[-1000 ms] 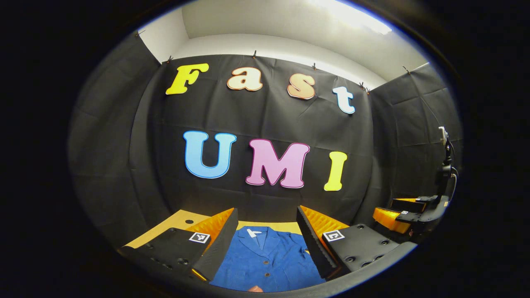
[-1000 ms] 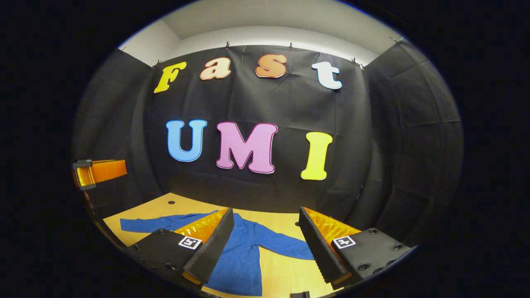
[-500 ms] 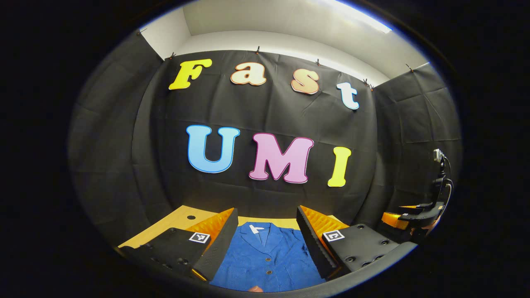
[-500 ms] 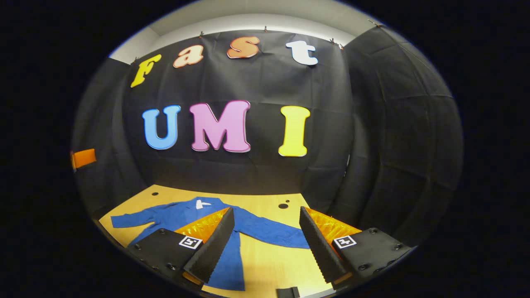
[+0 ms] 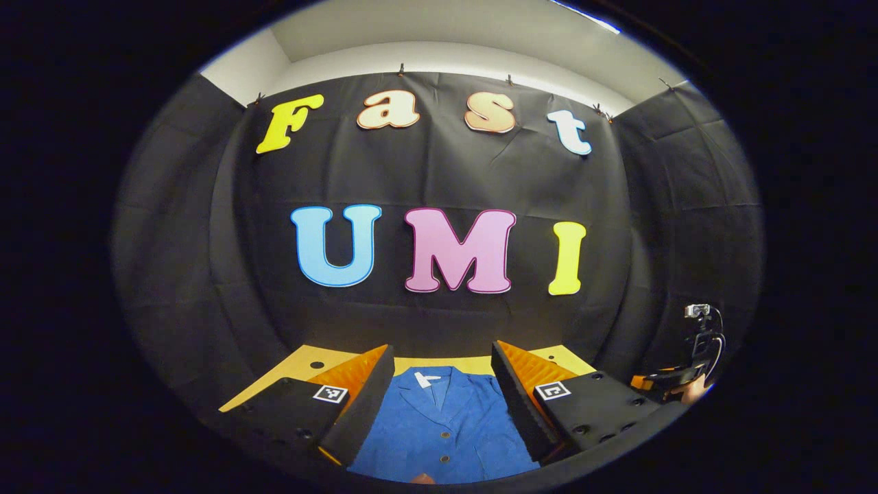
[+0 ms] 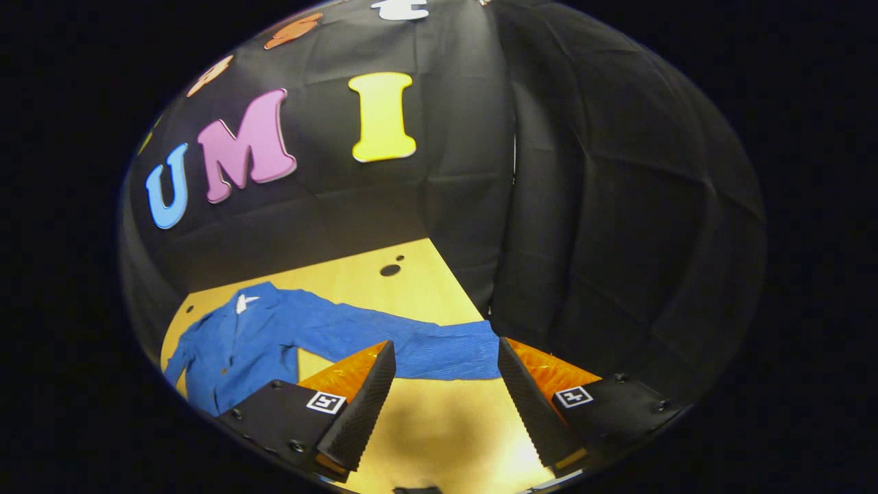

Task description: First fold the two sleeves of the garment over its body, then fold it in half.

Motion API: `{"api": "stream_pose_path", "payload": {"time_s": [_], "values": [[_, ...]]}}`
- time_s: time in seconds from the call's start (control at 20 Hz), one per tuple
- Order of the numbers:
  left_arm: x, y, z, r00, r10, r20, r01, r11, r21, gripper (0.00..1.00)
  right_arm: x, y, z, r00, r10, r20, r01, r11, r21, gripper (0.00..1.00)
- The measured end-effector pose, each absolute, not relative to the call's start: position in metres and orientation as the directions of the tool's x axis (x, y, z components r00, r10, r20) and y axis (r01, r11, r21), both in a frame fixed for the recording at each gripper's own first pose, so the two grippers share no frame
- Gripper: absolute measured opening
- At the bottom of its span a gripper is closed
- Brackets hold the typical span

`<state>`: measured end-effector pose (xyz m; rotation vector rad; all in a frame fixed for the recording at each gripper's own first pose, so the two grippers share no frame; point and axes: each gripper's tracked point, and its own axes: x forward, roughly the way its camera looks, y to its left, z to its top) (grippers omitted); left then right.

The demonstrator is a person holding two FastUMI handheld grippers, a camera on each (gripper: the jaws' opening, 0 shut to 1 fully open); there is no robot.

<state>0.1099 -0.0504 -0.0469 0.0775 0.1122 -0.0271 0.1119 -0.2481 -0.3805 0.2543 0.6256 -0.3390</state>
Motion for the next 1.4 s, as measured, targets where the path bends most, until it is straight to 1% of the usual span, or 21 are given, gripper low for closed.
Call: {"api": "stream_pose_path", "payload": {"time_s": [0.05, 0.1, 0.2, 0.25, 0.3, 0.35, 0.45, 0.5, 0.55, 0.6, 0.65, 0.7, 0.75, 0.8, 0.9, 0.95, 1.0, 1.05, 1.15, 1.3, 1.4], "values": [[0.120, -0.058, -0.052, 0.992, -0.025, -0.125, 0.034, 0.997, 0.070, 0.81, 0.118, -0.254, -0.406, 0.734, -0.226, -0.640, 0.391, 0.912, 0.126, 0.95], [0.130, -0.066, -0.059, 0.989, -0.025, -0.148, 0.035, 0.997, 0.066, 0.81, 0.122, -0.260, -0.427, 0.702, -0.221, -0.677, 0.401, 0.908, 0.119, 0.84], [0.148, -0.075, -0.070, 0.982, -0.003, -0.191, 0.015, 0.998, 0.061, 0.82, 0.123, -0.267, -0.467, 0.631, -0.192, -0.752, 0.403, 0.909, 0.106, 0.86], [0.155, -0.080, -0.073, 0.980, 0.004, -0.201, 0.007, 0.999, 0.054, 0.82, 0.126, -0.269, -0.480, 0.610, -0.187, -0.770, 0.403, 0.910, 0.098, 0.97], [0.160, -0.084, -0.074, 0.978, 0.007, -0.210, 0.003, 0.999, 0.047, 0.82, 0.127, -0.272, -0.491, 0.590, -0.178, -0.787, 0.409, 0.907, 0.102, 0.89], [0.163, -0.088, -0.079, 0.975, 0.014, -0.221, -0.004, 0.999, 0.046, 0.81, 0.126, -0.271, -0.502, 0.567, -0.162, -0.808, 0.419, 0.901, 0.114, 0.97], [0.170, -0.090, -0.090, 0.968, 0.036, -0.248, -0.022, 0.998, 0.056, 0.81, 0.124, -0.278, -0.517, 0.535, -0.161, -0.829, 0.428, 0.898, 0.102, 0.97], [0.172, -0.091, -0.095, 0.963, 0.044, -0.266, -0.029, 0.998, 0.060, 0.81, 0.137, -0.281, -0.519, 0.565, -0.190, -0.803, 0.436, 0.895, 0.095, 0.97], [0.174, -0.094, -0.101, 0.958, 0.046, -0.281, -0.030, 0.998, 0.058, 0.82, 0.129, -0.277, -0.521, 0.539, -0.189, -0.821, 0.427, 0.901, 0.073, 0.91], [0.177, -0.099, -0.104, 0.956, 0.038, -0.290, -0.025, 0.999, 0.049, 0.82, 0.126, -0.277, -0.517, 0.538, -0.187, -0.822, 0.414, 0.908, 0.064, 0.84], [0.180, -0.102, -0.107, 0.955, 0.030, -0.296, -0.018, 0.999, 0.041, 0.82, 0.128, -0.275, -0.518, 0.538, -0.172, -0.825, 0.418, 0.905, 0.084, 0.94], [0.182, -0.104, -0.108, 0.954, 0.025, -0.299, -0.014, 0.999, 0.038, 0.81, 0.125, -0.271, -0.518, 0.528, -0.162, -0.834, 0.440, 0.892, 0.105, 0.87], [0.184, -0.106, -0.108, 0.955, 0.021, -0.297, -0.010, 0.999, 0.039, 0.81, 0.132, -0.271, -0.519, 0.538, -0.151, -0.829, 0.459, 0.878, 0.138, 0.59], [0.185, -0.107, -0.104, 0.958, 0.016, -0.288, -0.004, 0.999, 0.043, 0.81, 0.125, -0.263, -0.513, 0.539, -0.117, -0.834, 0.468, 0.865, 0.181, 0.30], [0.186, -0.106, -0.093, 0.967, 0.006, -0.256, 0.009, 0.998, 0.057, 0.81, 0.138, -0.267, -0.520, 0.545, -0.107, -0.831, 0.512, 0.828, 0.229, 0.10], [0.185, -0.104, -0.090, 0.970, 0.001, -0.242, 0.015, 0.998, 0.063, 0.82, 0.137, -0.267, -0.517, 0.545, -0.107, -0.831, 0.512, 0.828, 0.229, 0.02], [0.184, -0.100, -0.087, 0.973, -0.004, -0.232, 0.019, 0.998, 0.065, 0.81, 0.139, -0.267, -0.516, 0.543, -0.113, -0.832, 0.498, 0.841, 0.210, 0.00], [0.181, -0.096, -0.088, 0.973, -0.010, -0.232, 0.025, 0.998, 0.064, 0.81, 0.136, -0.263, -0.518, 0.536, -0.116, -0.836, 0.478, 0.858, 0.188, 0.02], [0.175, -0.081, -0.088, 0.971, -0.013, -0.237, 0.026, 0.998, 0.050, 0.81, 0.137, -0.255, -0.505, 0.547, -0.122, -0.828, 0.449, 0.878, 0.167, 0.02], [0.164, -0.055, -0.086, 0.971, -0.028, -0.237, 0.038, 0.999, 0.038, 0.81, 0.142, -0.237, -0.467, 0.596, -0.147, -0.789, 0.423, 0.893, 0.153, 0.00], [0.157, -0.031, -0.084, 0.973, -0.031, -0.231, 0.042, 0.998, 0.045, 0.81, 0.143, -0.224, -0.431, 0.628, -0.168, -0.760, 0.404, 0.905, 0.134, 0.02]]}}
